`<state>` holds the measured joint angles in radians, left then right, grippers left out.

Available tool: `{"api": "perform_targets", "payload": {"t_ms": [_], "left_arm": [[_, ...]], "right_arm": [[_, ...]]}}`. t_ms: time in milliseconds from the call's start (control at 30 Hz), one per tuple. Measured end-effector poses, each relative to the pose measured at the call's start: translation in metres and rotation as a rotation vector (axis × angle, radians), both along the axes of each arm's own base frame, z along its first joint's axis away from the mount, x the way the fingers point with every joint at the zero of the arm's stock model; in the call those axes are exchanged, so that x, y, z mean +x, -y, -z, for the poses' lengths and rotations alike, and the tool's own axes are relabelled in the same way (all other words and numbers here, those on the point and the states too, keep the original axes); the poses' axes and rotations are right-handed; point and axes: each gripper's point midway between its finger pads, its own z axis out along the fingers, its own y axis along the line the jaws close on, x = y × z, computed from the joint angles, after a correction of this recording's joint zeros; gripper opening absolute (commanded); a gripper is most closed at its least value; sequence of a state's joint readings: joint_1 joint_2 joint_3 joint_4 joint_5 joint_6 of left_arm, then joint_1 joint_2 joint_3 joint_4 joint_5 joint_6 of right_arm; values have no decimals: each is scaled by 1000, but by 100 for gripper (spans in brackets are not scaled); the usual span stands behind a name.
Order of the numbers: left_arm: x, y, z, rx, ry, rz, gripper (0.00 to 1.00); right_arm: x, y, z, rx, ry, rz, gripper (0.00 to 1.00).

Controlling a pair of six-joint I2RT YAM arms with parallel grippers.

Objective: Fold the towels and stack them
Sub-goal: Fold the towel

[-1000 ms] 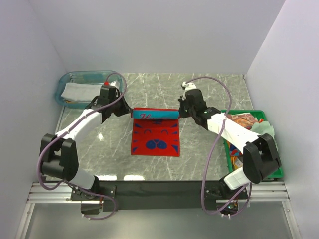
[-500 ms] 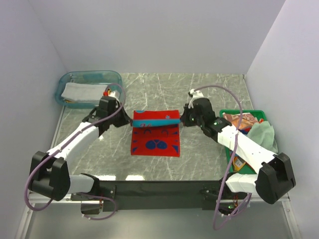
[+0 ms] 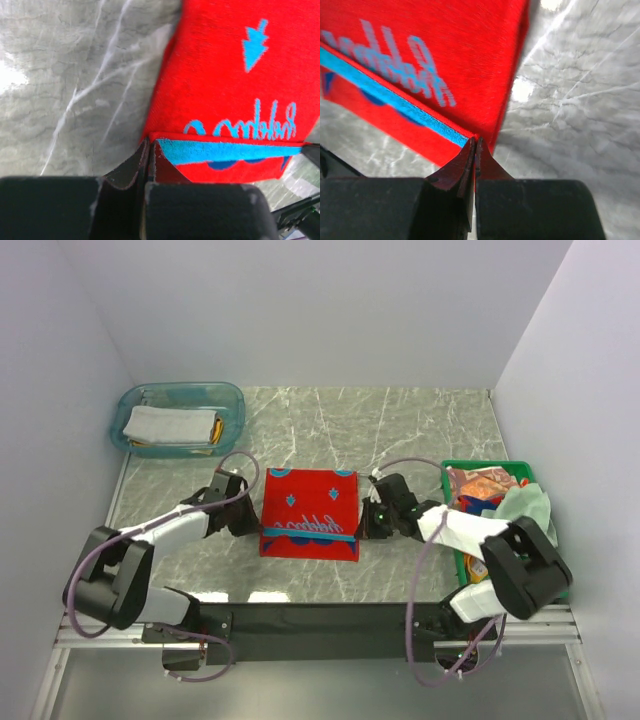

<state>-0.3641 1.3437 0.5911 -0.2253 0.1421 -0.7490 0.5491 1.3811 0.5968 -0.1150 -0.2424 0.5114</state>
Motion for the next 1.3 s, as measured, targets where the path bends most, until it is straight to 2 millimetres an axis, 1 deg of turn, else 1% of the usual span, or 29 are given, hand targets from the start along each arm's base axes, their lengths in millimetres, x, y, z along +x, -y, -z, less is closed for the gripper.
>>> {"api": "perform_targets", "payload": {"t_ms": [67, 233, 367, 500, 567, 700, 867, 1000, 1200, 1300], "left_arm": [[0, 1, 7, -5, -15, -8, 1], [11, 6, 7, -30, 10, -35, 1], [21, 10, 7, -50, 18, -56, 1], [42, 16, 5, -43, 19, -72, 1], [52, 18, 3, -31, 27, -79, 1], [61, 18, -3, -18, 46, -88, 1], [63, 18, -11, -9, 53, -82, 1], [68, 18, -33, -2, 96, -80, 1], [74, 15, -78, -9, 199, -88, 1], [73, 14, -94, -13, 229, -90, 1]], "right_arm": [[-2, 1, 15, -5, -56, 9, 0], [20, 0, 15, 43, -74, 50, 0], [48, 9, 14, 45, -66, 108, 0], [82, 21, 10, -4, -28, 157, 0], [94, 25, 4, -21, -2, 167, 0], [103, 25, -5, -34, 32, 157, 0], [104, 26, -12, -43, 43, 140, 0], [105, 26, -32, -33, 81, 137, 0], [109, 26, -81, 15, 196, 144, 0], [108, 26, -99, 35, 236, 145, 0]]}}
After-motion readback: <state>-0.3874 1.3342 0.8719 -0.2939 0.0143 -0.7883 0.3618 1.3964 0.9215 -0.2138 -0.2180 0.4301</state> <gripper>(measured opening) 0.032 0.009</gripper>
